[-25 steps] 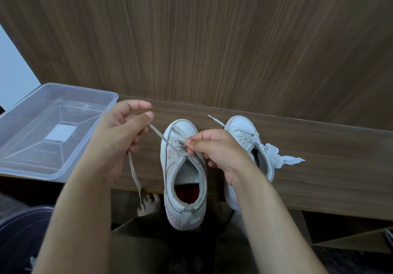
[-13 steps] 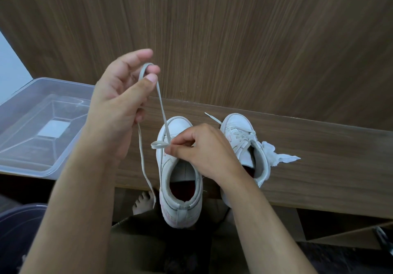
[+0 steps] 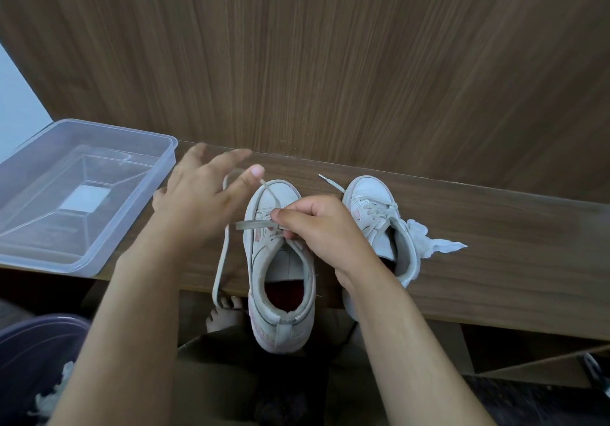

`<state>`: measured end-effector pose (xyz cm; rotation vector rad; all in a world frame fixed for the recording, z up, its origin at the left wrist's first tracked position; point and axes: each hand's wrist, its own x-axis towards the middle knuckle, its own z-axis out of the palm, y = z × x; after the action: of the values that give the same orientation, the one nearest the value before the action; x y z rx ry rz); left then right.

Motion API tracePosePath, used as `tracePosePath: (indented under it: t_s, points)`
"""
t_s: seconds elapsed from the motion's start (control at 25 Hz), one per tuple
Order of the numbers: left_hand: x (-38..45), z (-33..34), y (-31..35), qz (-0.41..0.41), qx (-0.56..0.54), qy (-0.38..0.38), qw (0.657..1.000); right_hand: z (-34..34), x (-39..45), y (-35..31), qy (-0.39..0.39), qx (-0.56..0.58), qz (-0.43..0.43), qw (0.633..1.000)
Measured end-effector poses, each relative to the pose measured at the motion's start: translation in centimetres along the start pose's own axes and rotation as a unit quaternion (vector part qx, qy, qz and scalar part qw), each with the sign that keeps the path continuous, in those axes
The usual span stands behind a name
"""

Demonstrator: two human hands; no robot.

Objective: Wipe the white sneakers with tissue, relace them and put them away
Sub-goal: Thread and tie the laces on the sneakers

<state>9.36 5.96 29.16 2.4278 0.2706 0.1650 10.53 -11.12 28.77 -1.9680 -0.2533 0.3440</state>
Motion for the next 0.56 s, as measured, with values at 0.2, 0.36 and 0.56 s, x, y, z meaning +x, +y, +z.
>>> tracePosePath:
  t_s: [0.2, 0.36, 0.56]
  points:
    - [-1.5, -1.2, 1.1, 0.046, -0.074, -0.113, 0.99, -0.1, 0.0, 0.4, -0.013, 0.027, 0.004, 1.0]
    - [-1.7, 0.1, 1.4, 0.062, -0.046, -0.126, 0.989, -0.4, 0.1, 0.7, -0.025, 0.016, -0.014, 0.999]
    - [-1.9, 0.1, 1.5, 0.081, -0.047, -0.109, 0.99, -1.7, -0.3, 0.4, -0.06, 0.005, -0.027, 0.998]
